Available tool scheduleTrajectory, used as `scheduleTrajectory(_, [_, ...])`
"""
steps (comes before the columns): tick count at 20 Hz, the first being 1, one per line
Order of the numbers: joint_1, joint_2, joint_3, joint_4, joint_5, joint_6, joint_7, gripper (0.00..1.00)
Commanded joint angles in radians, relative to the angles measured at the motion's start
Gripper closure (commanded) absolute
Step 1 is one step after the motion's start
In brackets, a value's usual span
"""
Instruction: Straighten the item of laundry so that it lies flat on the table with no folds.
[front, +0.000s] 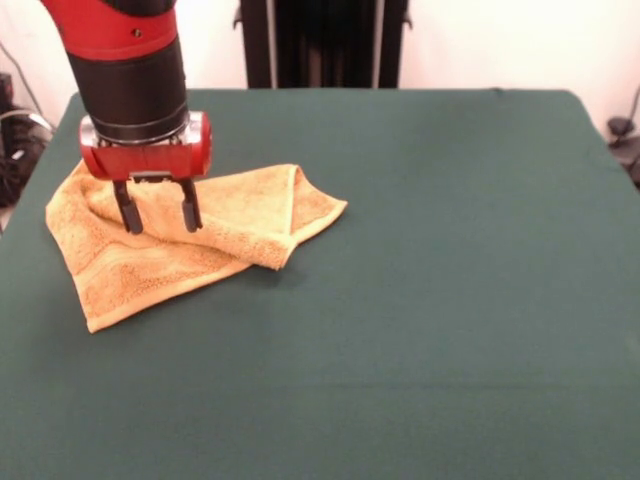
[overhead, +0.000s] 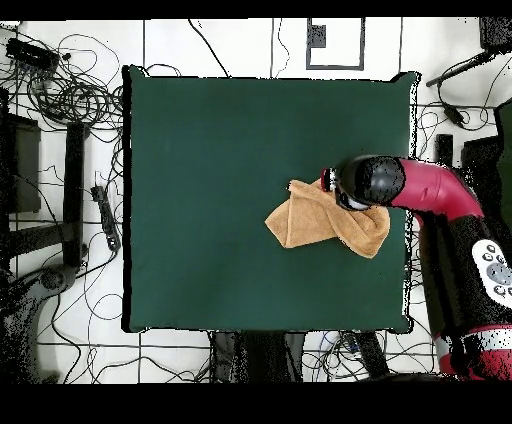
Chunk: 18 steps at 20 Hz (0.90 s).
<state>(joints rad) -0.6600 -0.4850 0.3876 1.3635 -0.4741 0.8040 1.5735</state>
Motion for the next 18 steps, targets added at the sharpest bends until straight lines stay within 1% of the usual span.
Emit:
scheduleTrajectory(1, [0.059,0.044,-0.008,0.038,-0.038,-0.062,0.037,0.0])
scheduleTrajectory(6, [0.061,0.055,-0.016,0.032,-0.036,-0.07,0.037,0.0])
scheduleTrajectory(11, [0.057,0.111,-0.039,0.029,-0.042,-0.132,0.081,0.0])
scheduleTrajectory(18, [0.069,0.14,-0.074,0.016,-0.042,-0.167,0.095,0.0])
